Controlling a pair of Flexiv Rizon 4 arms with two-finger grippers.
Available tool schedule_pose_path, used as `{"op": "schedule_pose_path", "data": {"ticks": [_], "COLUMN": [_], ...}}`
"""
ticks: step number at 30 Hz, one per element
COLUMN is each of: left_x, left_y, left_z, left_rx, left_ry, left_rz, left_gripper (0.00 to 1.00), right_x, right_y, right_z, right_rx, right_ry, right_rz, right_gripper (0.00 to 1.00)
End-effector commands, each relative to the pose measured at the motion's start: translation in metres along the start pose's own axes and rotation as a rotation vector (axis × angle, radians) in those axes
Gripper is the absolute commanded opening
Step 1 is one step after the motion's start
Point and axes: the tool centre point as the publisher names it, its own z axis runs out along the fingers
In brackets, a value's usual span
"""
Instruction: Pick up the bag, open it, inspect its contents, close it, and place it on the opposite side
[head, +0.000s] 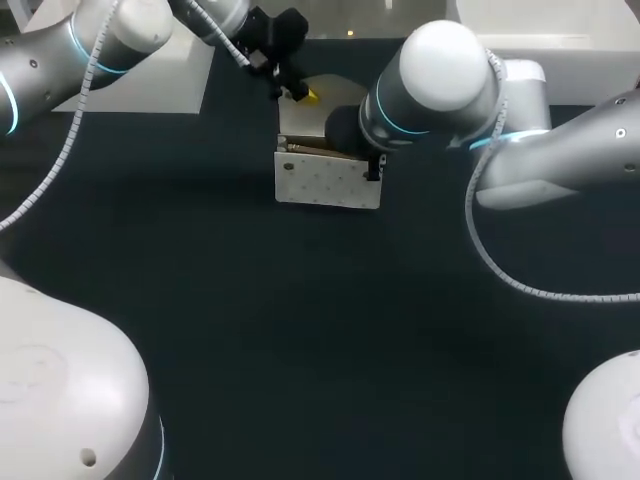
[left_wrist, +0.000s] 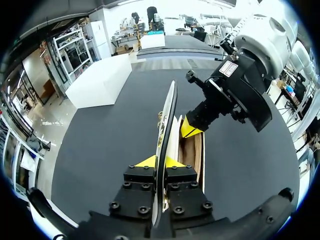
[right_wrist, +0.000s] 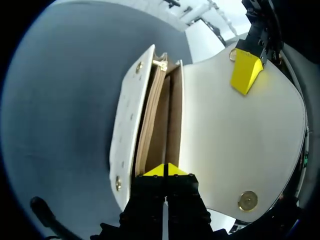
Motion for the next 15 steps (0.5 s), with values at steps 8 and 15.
{"op": "schedule_pose_path", "data": {"ticks": [8,15], "left_x": [0.0063,0.0078], "left_y": [-0.0028,-0.0008], "left_z": [-0.0010,0.0025], "left_rx": [0.018,0.026], "left_ry": [0.001,-0.006], "left_rz": [0.000,-0.024], "left_gripper": [0.00,0.00], "right_x": [-0.0072,-0.0009], "right_y": [0.0092,0.0125], "right_z": [0.0093,0.0118], "right_rx": [0.014,0.021], "right_ry": [0.006,0.045], "right_rz": [-0.011,-0.028], "right_gripper": [0.00,0.00]}}
